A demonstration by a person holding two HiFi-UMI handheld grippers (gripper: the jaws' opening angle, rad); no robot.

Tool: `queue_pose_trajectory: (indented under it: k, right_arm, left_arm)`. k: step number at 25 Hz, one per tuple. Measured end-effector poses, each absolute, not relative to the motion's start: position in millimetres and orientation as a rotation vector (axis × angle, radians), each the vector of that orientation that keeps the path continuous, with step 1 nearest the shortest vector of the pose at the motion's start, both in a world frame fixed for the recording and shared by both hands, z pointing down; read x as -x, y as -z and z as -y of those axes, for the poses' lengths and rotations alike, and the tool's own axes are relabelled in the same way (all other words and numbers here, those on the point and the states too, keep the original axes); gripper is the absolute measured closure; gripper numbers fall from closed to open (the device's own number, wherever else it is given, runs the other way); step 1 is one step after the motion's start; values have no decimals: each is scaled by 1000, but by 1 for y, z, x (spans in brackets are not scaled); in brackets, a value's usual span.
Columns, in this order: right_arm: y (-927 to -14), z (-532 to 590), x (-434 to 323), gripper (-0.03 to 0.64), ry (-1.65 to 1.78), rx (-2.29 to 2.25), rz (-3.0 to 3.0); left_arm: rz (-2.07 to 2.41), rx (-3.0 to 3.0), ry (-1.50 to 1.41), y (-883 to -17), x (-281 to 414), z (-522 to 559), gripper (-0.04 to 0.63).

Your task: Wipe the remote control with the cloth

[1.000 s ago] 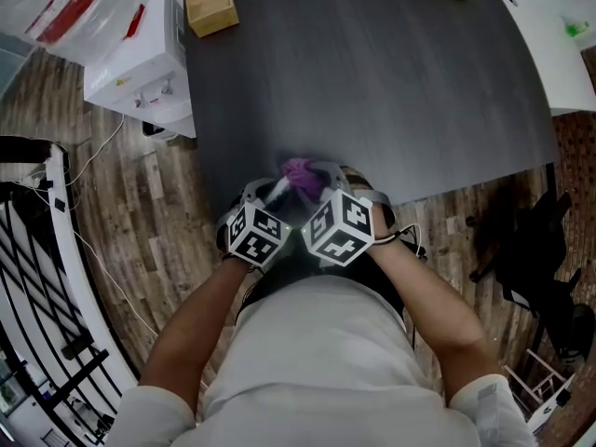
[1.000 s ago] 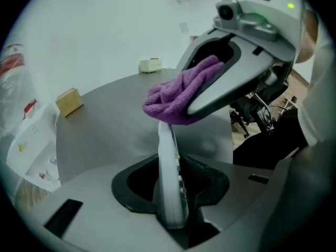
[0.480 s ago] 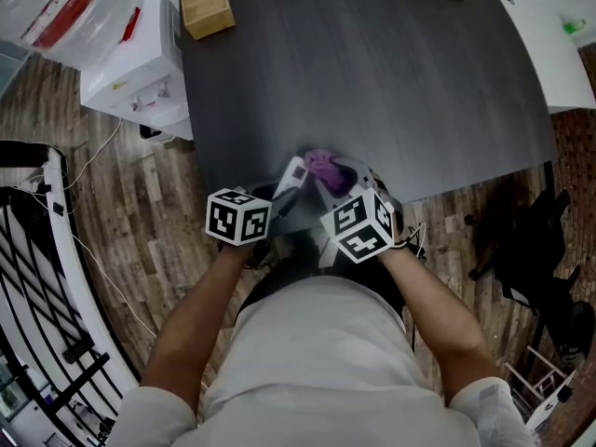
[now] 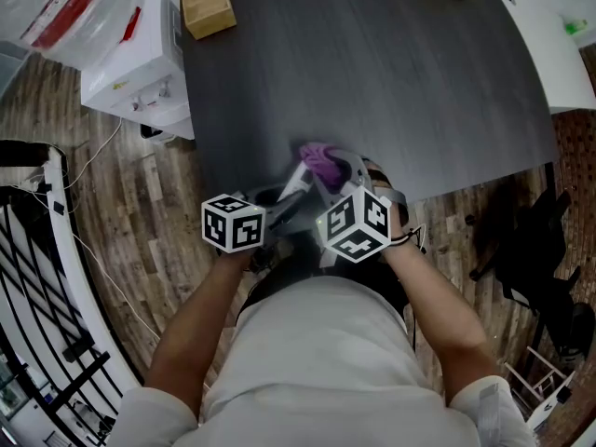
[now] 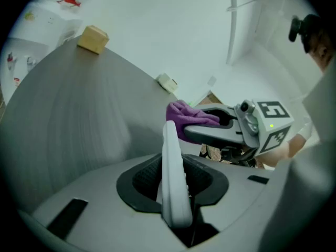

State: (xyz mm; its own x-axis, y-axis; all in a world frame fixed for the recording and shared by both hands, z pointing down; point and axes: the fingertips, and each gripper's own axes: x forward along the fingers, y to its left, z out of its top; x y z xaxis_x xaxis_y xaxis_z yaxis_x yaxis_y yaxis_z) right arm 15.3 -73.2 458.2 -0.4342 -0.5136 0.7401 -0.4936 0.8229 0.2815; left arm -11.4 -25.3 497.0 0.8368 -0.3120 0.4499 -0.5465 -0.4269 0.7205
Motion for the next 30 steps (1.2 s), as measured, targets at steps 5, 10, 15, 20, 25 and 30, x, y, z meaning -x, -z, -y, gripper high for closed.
queue_pose_trajectory:
  k: [5, 10, 15, 20, 25, 30]
  right_arm:
    - [-477, 49, -33, 488, -156, -654, 2131]
    - [-502, 17, -34, 488, -236, -528, 2085]
    - [-513, 24, -26, 487, -396, -657, 2083]
    - [-515, 28, -13, 487, -389, -649, 2096]
    - [-516, 31, -8, 486, -386, -642, 2088]
    - [-519, 35, -2, 486, -376, -625, 2077]
  left_arm:
    - [576, -2052, -141, -482, 24, 21, 492]
    - [612, -1896, 29, -485, 33, 35, 492]
    - [731, -1874, -113, -511, 28, 40, 492]
    - [786, -1977, -353, -524, 27, 36, 482]
    - [849, -2121, -583, -523, 39, 36, 383]
    - [852, -2166, -673, -526, 51, 33, 380]
